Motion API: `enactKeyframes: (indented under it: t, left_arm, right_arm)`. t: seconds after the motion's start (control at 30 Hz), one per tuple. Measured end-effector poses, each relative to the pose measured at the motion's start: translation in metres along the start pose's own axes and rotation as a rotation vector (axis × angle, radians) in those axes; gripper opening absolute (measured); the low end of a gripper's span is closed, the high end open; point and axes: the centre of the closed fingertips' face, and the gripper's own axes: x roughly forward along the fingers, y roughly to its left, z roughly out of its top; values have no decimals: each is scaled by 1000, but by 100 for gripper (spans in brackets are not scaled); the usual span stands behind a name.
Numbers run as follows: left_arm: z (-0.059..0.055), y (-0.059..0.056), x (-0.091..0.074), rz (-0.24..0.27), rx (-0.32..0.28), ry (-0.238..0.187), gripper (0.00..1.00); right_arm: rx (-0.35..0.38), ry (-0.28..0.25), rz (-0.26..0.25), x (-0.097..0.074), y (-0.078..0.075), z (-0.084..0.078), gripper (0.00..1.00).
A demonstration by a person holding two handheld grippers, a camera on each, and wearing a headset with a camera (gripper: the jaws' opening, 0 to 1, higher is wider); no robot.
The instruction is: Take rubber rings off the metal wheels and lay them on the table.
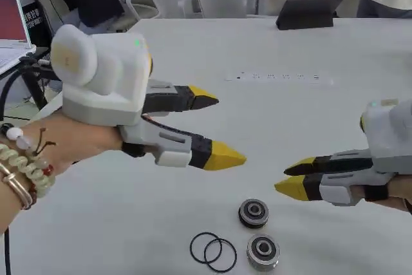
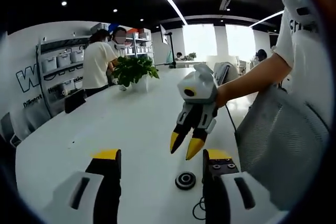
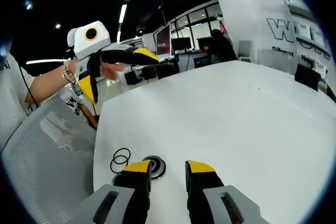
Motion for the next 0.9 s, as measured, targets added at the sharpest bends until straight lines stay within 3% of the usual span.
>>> enactKeyframes:
  t: [0.13, 0.27, 0.43, 0.6, 0.7, 0.9]
  left_arm:
    - [-10, -2, 14, 6, 23, 9, 57]
    - [-23, -8, 23, 6, 13, -10, 51]
    - [-42, -14, 26, -2, -10, 7, 42]
    - [-53, -6, 23, 45, -73, -15, 34]
    - [-57, -6, 24, 53, -72, -17, 33]
    - [-69, -19, 34, 4, -56, 24, 30]
  right_arm:
    - [-13, 36, 19, 5, 4, -11, 23]
    - [-29, 66, 24, 8, 5, -22, 23]
    - [-46, 62, 30, 10, 5, -22, 25]
    - [-46, 81, 46, 17, 6, -29, 27]
    - [-59, 106, 54, 21, 9, -38, 28]
    - [-114, 125, 56, 25, 13, -41, 27]
